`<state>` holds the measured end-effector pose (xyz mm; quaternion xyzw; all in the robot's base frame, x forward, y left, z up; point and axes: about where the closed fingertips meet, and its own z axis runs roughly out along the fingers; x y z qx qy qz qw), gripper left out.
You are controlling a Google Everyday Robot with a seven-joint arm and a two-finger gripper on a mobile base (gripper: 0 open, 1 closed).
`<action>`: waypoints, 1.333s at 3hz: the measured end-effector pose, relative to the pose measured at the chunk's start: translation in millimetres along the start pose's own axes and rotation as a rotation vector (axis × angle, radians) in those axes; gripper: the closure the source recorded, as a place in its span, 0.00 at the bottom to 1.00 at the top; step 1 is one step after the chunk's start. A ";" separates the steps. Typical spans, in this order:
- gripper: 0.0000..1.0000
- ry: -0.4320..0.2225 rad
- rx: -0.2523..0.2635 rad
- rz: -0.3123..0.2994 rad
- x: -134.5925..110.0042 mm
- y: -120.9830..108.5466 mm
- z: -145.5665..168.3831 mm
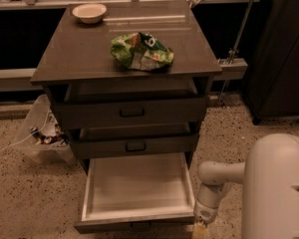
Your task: Close bottom drawer
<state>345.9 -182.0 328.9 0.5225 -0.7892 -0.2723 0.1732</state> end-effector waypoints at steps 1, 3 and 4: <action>1.00 0.000 0.053 0.077 -17.4 -49.3 -12.4; 1.00 0.012 0.001 0.084 -11.8 -52.0 9.8; 1.00 0.029 -0.082 0.063 -13.3 -62.7 56.3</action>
Offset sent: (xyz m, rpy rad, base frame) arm 0.0775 -0.0039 -0.0314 -0.1022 -0.0535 -0.1029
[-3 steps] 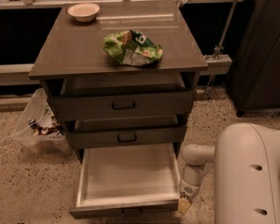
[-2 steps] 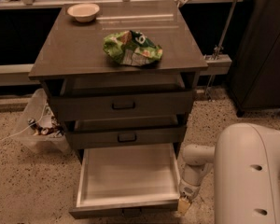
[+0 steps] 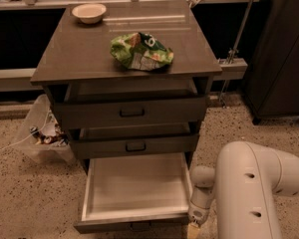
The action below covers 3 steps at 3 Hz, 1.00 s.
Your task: Close bottom drawer
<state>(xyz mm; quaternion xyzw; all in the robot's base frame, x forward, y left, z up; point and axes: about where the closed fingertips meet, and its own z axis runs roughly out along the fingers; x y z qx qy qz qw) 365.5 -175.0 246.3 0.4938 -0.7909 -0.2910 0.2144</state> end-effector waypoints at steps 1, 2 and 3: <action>1.00 0.000 0.000 0.000 0.0 0.0 0.0; 1.00 -0.047 0.042 0.010 1.5 3.2 -2.1; 1.00 -0.158 0.138 0.030 6.1 10.9 -7.4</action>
Offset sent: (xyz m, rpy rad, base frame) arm 0.0025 -0.0033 0.0137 0.0174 -0.1481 -0.0994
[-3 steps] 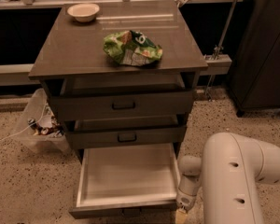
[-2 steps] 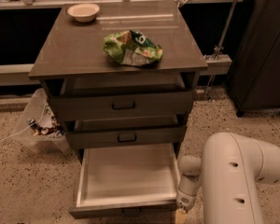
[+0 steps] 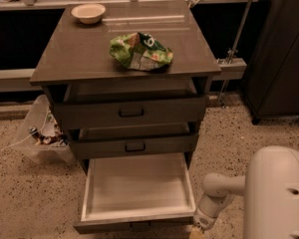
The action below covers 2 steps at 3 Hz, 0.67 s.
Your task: Close bottom drawer
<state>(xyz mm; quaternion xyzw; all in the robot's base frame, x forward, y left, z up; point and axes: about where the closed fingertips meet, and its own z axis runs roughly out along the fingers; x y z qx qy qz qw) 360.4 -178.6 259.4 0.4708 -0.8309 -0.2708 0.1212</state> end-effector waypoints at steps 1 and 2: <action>1.00 -0.106 0.112 0.030 -1.9 3.3 -4.0; 1.00 -0.106 0.112 0.030 -2.0 3.3 -4.0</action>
Offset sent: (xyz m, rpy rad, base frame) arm -0.0007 0.0003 0.0071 0.0019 -0.1009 -0.0734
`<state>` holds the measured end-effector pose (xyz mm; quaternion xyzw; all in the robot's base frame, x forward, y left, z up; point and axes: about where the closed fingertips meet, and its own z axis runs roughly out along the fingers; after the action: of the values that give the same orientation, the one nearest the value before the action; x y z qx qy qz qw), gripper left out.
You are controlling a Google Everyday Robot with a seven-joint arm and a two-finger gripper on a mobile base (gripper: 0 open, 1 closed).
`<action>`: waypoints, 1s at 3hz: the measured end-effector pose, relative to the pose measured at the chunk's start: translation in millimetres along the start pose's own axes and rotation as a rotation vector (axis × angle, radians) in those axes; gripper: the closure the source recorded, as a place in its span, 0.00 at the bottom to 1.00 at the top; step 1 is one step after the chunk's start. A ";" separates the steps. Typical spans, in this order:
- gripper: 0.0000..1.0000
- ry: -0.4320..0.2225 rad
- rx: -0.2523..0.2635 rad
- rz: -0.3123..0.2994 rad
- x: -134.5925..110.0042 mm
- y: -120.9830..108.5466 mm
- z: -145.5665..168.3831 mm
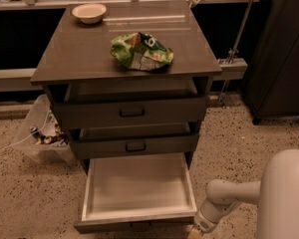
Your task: Close bottom drawer
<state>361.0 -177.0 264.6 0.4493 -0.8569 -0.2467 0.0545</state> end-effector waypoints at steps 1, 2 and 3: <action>1.00 -0.013 -0.003 0.051 -2.1 -8.6 6.7; 1.00 -0.074 0.007 0.113 -11.4 -22.9 9.4; 1.00 -0.073 0.007 0.113 -11.4 -22.9 9.5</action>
Offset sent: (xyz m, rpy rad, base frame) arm 0.0434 0.0005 -0.0243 0.0362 -0.0229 -0.2409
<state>381.7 -175.2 247.0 0.3911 -0.8832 -0.2566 0.0353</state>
